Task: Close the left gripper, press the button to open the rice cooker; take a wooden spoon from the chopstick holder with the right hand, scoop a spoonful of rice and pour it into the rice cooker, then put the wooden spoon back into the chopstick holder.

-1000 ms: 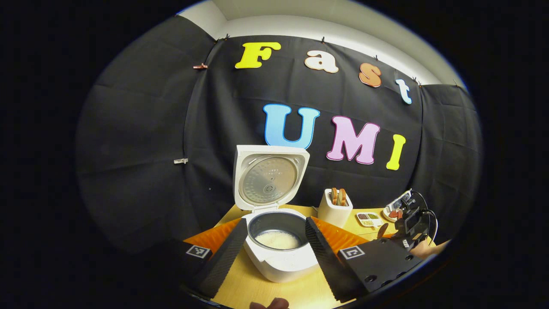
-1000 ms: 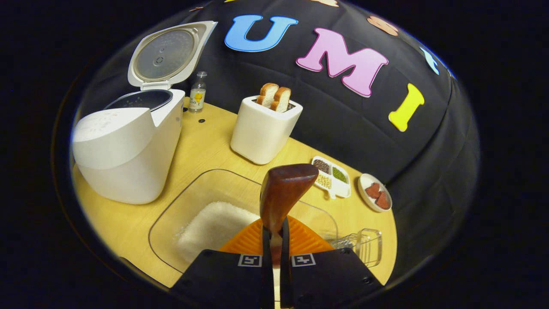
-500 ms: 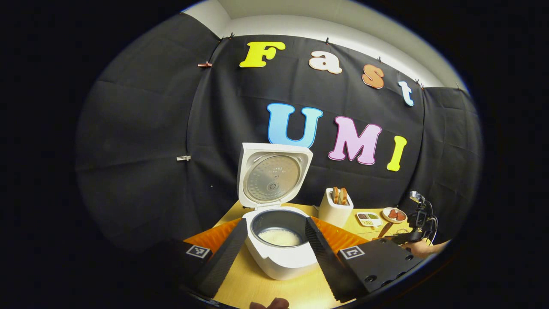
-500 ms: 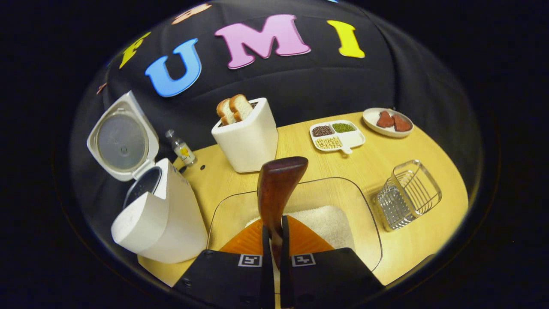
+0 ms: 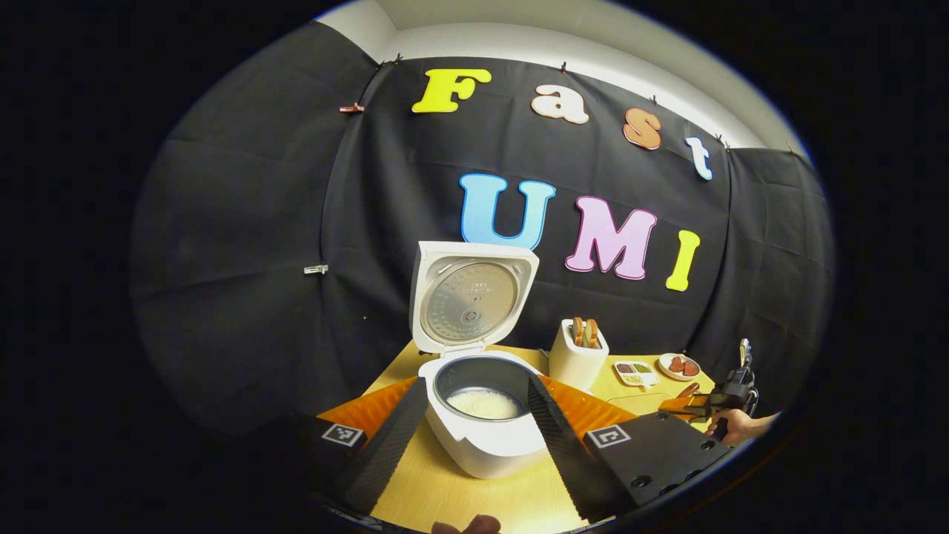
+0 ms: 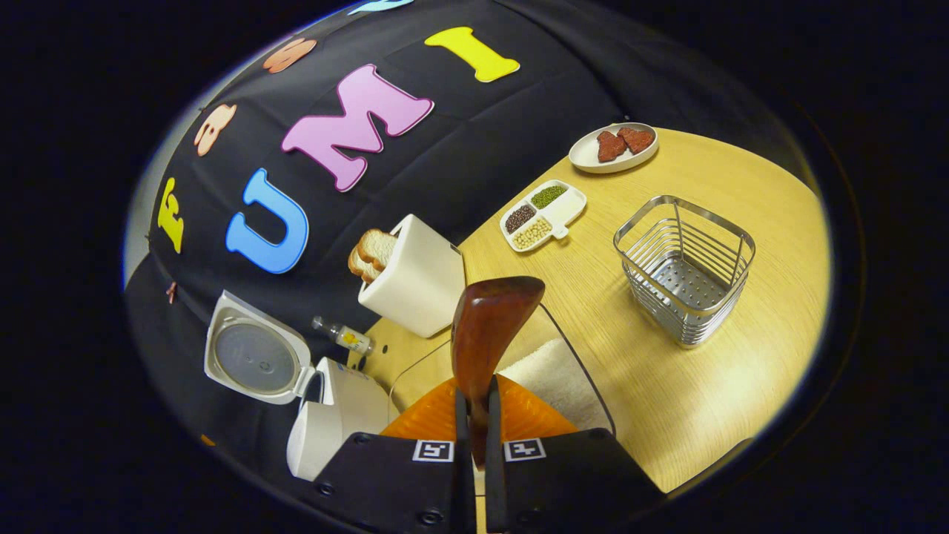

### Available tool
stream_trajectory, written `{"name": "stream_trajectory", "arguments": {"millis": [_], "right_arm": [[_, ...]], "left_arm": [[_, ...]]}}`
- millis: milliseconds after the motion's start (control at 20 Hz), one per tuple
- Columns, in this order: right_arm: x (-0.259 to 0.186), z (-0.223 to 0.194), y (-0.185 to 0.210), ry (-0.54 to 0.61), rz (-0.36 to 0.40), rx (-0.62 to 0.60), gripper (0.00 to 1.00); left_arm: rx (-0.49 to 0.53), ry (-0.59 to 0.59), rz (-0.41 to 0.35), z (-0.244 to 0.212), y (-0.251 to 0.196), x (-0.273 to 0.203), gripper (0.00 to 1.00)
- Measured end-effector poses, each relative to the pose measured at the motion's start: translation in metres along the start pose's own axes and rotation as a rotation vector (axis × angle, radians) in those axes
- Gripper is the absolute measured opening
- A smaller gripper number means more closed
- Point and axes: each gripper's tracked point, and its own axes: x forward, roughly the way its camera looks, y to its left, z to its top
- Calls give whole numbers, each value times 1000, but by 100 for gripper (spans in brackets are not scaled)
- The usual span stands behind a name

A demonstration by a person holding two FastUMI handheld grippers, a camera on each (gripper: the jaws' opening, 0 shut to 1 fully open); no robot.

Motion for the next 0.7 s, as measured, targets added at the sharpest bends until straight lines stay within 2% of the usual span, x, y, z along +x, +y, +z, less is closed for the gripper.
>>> {"name": "stream_trajectory", "arguments": {"millis": [400,700], "right_arm": [[-16,25,5,-41,37,115,10],[-28,36,33,-46,86,216,10]], "left_arm": [[12,-3,-21,3,-6,2,94],[2,8,-23,0,0,4,94]]}}
